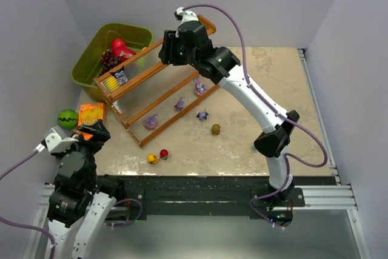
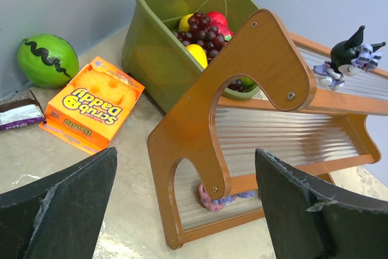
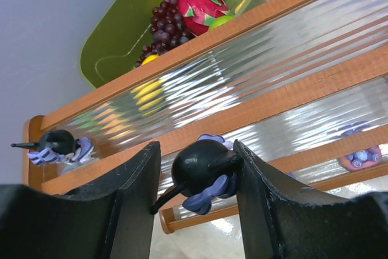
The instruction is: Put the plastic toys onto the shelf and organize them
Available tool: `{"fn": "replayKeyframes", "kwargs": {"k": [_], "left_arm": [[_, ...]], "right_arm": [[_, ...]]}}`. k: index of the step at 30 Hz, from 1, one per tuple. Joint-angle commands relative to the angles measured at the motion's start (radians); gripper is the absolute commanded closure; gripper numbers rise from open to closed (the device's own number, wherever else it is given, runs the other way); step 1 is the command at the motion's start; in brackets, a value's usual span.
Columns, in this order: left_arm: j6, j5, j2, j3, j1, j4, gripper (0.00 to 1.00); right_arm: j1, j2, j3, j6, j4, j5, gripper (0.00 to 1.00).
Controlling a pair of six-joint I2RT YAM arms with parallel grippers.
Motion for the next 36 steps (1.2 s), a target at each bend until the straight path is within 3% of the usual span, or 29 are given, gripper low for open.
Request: {"fn": "replayKeyframes", "kwargs": {"k": [1, 7, 10, 11, 12, 17, 21, 25, 30, 36], "left_arm": [[0.011, -0.006, -0.011, 0.002, 0.004, 0.026, 0.01], [0.077, 0.067, -0.012, 0.002, 0.004, 0.068, 0.00], [0.220, 0.317, -0.009, 0.008, 0.004, 0.178, 0.01], [0.250, 0.483, 0.004, 0.011, 0.004, 0.239, 0.03], [0.287, 0.558, 0.014, 0.027, 0.005, 0.261, 0.05], [0.359, 0.968, 0.145, 0.100, 0.039, 0.392, 0.06], [0.361, 1.159, 0.296, 0.156, 0.074, 0.495, 0.05], [0.321, 1.319, 0.427, 0.175, 0.075, 0.704, 0.00], [0.284, 1.411, 0.547, 0.215, 0.064, 0.851, 0.00], [0.287, 1.234, 0.690, 0.291, -0.002, 0.853, 0.00]], "right_arm": [[0.005, -0.013, 0.022, 0.020, 0.059, 0.040, 1.00], [0.006, -0.071, -0.041, 0.003, 0.076, 0.046, 1.00], [0.006, -0.109, -0.096, -0.009, 0.071, 0.047, 1.00], [0.006, -0.136, -0.134, -0.011, 0.071, 0.045, 1.00], [0.006, -0.152, -0.153, -0.015, 0.071, 0.040, 1.00], [0.006, -0.245, -0.267, -0.021, 0.074, 0.010, 1.00], [0.005, -0.299, -0.308, -0.023, 0.064, -0.033, 0.99], [0.006, -0.341, -0.352, -0.026, 0.056, -0.104, 0.98], [0.006, -0.364, -0.365, -0.038, 0.031, -0.131, 0.98], [0.005, -0.384, -0.386, -0.046, 0.030, -0.116, 0.96]]}}
